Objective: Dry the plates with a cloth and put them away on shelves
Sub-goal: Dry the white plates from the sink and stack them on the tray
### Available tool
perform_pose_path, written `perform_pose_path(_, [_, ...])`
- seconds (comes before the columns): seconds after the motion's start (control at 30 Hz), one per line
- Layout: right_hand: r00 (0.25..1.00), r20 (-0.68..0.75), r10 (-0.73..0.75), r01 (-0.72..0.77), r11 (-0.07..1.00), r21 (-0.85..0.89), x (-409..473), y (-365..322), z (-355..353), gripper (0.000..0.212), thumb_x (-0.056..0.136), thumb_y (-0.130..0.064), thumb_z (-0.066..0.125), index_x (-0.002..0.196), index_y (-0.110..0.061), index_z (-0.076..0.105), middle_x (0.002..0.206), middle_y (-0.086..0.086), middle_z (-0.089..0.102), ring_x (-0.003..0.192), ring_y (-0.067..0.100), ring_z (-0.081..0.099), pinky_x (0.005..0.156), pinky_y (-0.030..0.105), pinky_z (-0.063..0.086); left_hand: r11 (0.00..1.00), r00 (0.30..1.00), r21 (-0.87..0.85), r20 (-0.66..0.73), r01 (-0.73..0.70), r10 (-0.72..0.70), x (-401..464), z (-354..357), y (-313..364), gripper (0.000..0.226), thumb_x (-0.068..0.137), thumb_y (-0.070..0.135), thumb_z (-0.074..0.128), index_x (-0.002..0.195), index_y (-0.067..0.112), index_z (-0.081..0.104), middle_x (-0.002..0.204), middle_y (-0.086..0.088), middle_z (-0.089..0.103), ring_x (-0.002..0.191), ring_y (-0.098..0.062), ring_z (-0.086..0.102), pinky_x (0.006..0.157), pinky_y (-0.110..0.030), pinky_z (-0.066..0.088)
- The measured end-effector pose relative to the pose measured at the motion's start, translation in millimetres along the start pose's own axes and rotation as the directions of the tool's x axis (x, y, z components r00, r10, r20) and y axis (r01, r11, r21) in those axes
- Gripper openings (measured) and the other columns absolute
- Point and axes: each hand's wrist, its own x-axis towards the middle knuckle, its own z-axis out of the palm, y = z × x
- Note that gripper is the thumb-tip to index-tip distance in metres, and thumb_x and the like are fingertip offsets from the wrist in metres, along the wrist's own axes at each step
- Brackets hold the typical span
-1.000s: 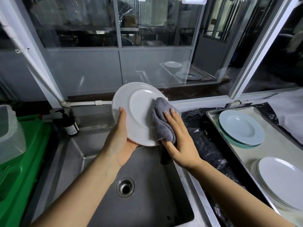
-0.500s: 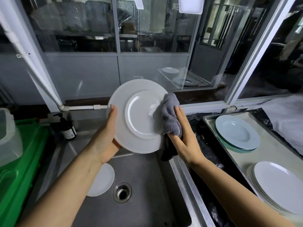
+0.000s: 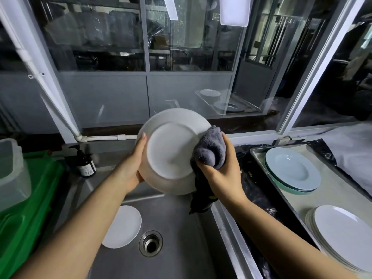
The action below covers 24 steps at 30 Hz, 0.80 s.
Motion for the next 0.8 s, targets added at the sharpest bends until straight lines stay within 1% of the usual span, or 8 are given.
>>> perform_pose_path(0.1, [1.0, 0.005, -0.027, 0.027, 0.998, -0.062, -6, -3, 4, 0.084, 0.067, -0.024, 0.079, 0.139, -0.045, 0.041, 0.137, -0.024, 0.052, 0.128, -0.003, 0.048, 0.109, 0.037, 0.041, 0.992, 0.992, -0.044, -0.049, 0.116, -0.118, 10, 4, -21, 0.062, 0.083, 0.074, 0.045, 0.115, 0.024, 0.064, 0.101, -0.001, 0.073, 0.093, -0.019, 0.067, 0.072, -0.035, 0.053])
perform_pose_path(0.2, [0.995, 0.046, -0.091, 0.096, 0.986, -0.137, -11, -3, 3, 0.078, 0.071, -0.018, 0.08, 0.13, -0.053, 0.042, 0.127, -0.026, 0.057, 0.118, -0.003, 0.054, 0.102, 0.035, 0.046, 0.969, 0.969, -0.045, -0.04, 0.241, -0.243, 13, 6, -39, 0.071, 0.075, 0.078, 0.052, 0.104, 0.013, 0.062, 0.084, -0.008, 0.066, 0.071, -0.027, 0.065, 0.068, -0.041, 0.055])
perform_pose_path(0.27, [0.984, 0.119, -0.135, 0.163, 0.948, -0.272, -15, 1, 3, 0.081, 0.071, -0.019, 0.078, 0.133, -0.051, 0.036, 0.124, -0.016, 0.057, 0.111, 0.006, 0.058, 0.093, 0.036, 0.05, 0.954, 0.955, -0.054, 0.056, 0.295, -0.292, 13, 9, -43, 0.087, 0.066, 0.081, 0.054, 0.117, 0.01, 0.059, 0.102, -0.012, 0.069, 0.083, -0.035, 0.071, 0.071, -0.05, 0.058])
perform_pose_path(0.37, [0.921, 0.27, -0.28, 0.386, 0.752, -0.534, -21, 20, 2, 0.079, 0.071, -0.029, 0.07, 0.139, -0.038, 0.031, 0.114, 0.001, 0.056, 0.096, 0.026, 0.06, 0.066, 0.039, 0.054, 0.93, 0.922, -0.14, 0.247, 0.34, -0.299, 8, 15, -37, 0.092, 0.069, 0.082, 0.051, 0.12, 0.007, 0.062, 0.114, -0.021, 0.069, 0.099, -0.042, 0.068, 0.077, -0.052, 0.057])
perform_pose_path(0.47, [0.84, 0.381, -0.386, 0.543, 0.602, -0.585, -26, 32, -2, 0.067, 0.078, -0.041, 0.056, 0.139, -0.022, 0.038, 0.107, 0.003, 0.056, 0.088, 0.024, 0.058, 0.055, 0.035, 0.052, 0.922, 0.899, -0.125, 0.305, 0.366, -0.315, 8, 19, -32, 0.1, 0.063, 0.084, 0.054, 0.119, 0.001, 0.059, 0.114, -0.025, 0.067, 0.101, -0.042, 0.067, 0.084, -0.055, 0.055])
perform_pose_path(0.57, [0.754, 0.473, -0.457, 0.657, 0.492, -0.571, -32, 37, -6, 0.056, 0.086, -0.042, 0.054, 0.136, -0.019, 0.043, 0.102, 0.005, 0.06, 0.084, 0.023, 0.06, 0.054, 0.034, 0.052, 0.933, 0.908, -0.041, 0.249, 0.358, -0.337, 7, 24, -36, 0.07, 0.077, 0.072, 0.058, 0.098, 0.005, 0.062, 0.098, -0.021, 0.066, 0.085, -0.033, 0.069, 0.073, -0.048, 0.058])
perform_pose_path(0.67, [0.718, 0.518, -0.464, 0.695, 0.439, -0.57, -34, 41, -8, 0.052, 0.086, -0.044, 0.055, 0.132, -0.022, 0.045, 0.1, 0.006, 0.063, 0.084, 0.024, 0.061, 0.053, 0.034, 0.052, 0.943, 0.921, 0.021, 0.211, 0.331, -0.328, 4, 28, -40, 0.031, 0.084, 0.038, 0.056, 0.101, 0.012, 0.054, 0.089, -0.016, 0.058, 0.069, -0.025, 0.062, 0.061, -0.034, 0.056])
perform_pose_path(0.8, [0.716, 0.552, -0.427, 0.698, 0.449, -0.559, -36, 45, -18, 0.059, 0.082, -0.051, 0.059, 0.134, -0.025, 0.046, 0.11, 0.003, 0.062, 0.092, 0.024, 0.064, 0.058, 0.03, 0.055, 0.956, 0.945, -0.067, 0.186, 0.284, -0.268, -1, 30, -41, 0.014, 0.084, 0.01, 0.04, 0.076, 0.007, 0.051, 0.061, -0.007, 0.053, 0.048, -0.02, 0.057, 0.048, -0.026, 0.051])
